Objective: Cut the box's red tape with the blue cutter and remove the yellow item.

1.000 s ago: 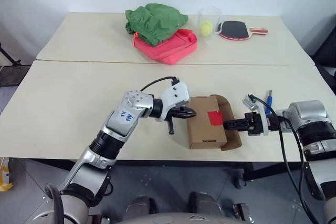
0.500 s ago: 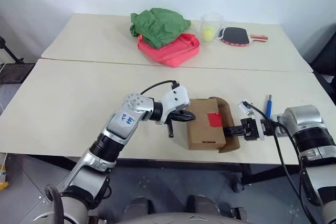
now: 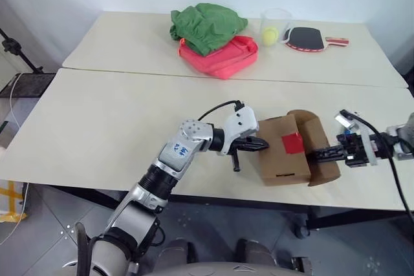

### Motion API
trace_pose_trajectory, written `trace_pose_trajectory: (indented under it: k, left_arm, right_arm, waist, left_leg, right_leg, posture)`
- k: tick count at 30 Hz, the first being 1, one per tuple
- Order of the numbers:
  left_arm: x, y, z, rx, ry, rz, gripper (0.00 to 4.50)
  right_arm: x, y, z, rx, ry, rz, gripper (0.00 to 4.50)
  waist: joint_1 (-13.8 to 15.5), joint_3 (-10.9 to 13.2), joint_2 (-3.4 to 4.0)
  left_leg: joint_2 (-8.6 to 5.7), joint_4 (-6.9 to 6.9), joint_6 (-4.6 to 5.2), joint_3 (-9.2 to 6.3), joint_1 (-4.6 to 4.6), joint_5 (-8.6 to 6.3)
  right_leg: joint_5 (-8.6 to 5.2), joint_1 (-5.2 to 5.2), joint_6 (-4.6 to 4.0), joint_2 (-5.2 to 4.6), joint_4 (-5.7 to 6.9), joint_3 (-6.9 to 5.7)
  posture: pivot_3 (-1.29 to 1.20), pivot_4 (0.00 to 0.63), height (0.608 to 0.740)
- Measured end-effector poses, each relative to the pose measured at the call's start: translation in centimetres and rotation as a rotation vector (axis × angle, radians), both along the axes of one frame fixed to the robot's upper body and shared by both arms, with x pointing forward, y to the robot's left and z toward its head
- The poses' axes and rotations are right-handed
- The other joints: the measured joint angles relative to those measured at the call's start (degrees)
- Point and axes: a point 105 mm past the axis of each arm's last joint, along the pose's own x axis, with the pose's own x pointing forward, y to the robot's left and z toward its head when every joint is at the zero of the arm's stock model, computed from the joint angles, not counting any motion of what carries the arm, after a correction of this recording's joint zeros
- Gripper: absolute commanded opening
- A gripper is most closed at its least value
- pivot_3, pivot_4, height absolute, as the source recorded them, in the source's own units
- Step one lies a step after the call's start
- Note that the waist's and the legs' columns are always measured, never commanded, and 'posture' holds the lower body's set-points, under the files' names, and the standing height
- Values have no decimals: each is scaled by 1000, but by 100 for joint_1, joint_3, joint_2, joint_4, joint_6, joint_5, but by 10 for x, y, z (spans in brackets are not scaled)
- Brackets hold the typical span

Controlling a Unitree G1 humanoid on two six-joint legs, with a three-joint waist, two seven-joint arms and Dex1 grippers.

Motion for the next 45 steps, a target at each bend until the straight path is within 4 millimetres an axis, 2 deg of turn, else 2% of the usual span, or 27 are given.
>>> trace_pose_trajectory:
  k: [3, 7, 15, 23, 25, 31, 39, 42, 45]
  left_arm:
    - [1, -7, -1, -29, 6, 12, 0]
    - [6, -10, -12, -17, 32, 46, 0]
    - [8, -10, -16, -37, 36, 79, 0]
    - [4, -6, -8, -47, 19, 79, 0]
    - [3, 5, -1, -40, 25, 65, 0]
    - [-5, 15, 10, -7, 63, -17, 0]
    - [-28, 32, 42, 52, 56, -198, 0]
    - [-35, 28, 51, 23, 67, -248, 0]
    - [-35, 9, 70, -57, 36, -255, 0]
  right_arm:
    - [-6, -3, 21, -46, -37, 21, 29]
    - [-8, 6, 45, -64, -96, 84, 29]
    - [-4, 16, 53, -210, -137, 128, 29]
    - [5, 6, 53, -366, -178, 66, 29]
    - [1, -2, 43, -516, -157, 80, 29]
    - [-1, 4, 50, -555, -194, 108, 29]
    - [-7, 1, 56, -715, -250, 134, 29]
    - [-11, 0, 57, -706, -242, 131, 29]
    - [-12, -1, 55, -691, -231, 118, 29]
  waist:
    - [3, 2, 2]
    - [-13, 4, 0]
    - [-6, 5, 0]
    - [-10, 5, 0]
    - [-12, 4, 3]
    - [-2, 5, 5]
    - [-12, 8, 8]
    - [1, 8, 7]
    - [22, 9, 5]
  left_leg:
    - [3, 2, 3, -2, -11, -1]
    - [5, 1, 3, -1, -13, -2]
    - [7, 5, 3, -11, -43, -2]
    - [4, 8, 3, -12, -50, -2]
    - [5, 6, 1, -10, -52, -2]
    - [4, 6, 1, -11, -57, -2]
    - [2, 6, 0, -9, -57, -2]
    - [2, 8, 1, -11, -58, -2]
    - [-4, 11, 3, -12, -60, -2]
  right_leg:
    - [0, -9, 0, -2, -3, -1]
    - [0, -12, 0, -1, -4, -2]
    - [1, -32, 0, -2, -6, -12]
    - [1, -37, 1, 4, -4, -15]
    - [1, -44, 1, 7, -1, -13]
    - [1, -44, 1, 8, -4, -14]
    - [1, -44, 1, 10, -4, -12]
    - [1, -44, 1, 10, -4, -12]
    - [1, -40, 2, 8, -7, -12]
  posture:
    - [0, 150, 740]
    - [0, 150, 740]
    - [0, 150, 740]
    - [0, 150, 740]
    - [0, 150, 740]
    - [0, 150, 740]
    - [0, 150, 740]
    - [0, 150, 740]
    - [0, 150, 740]
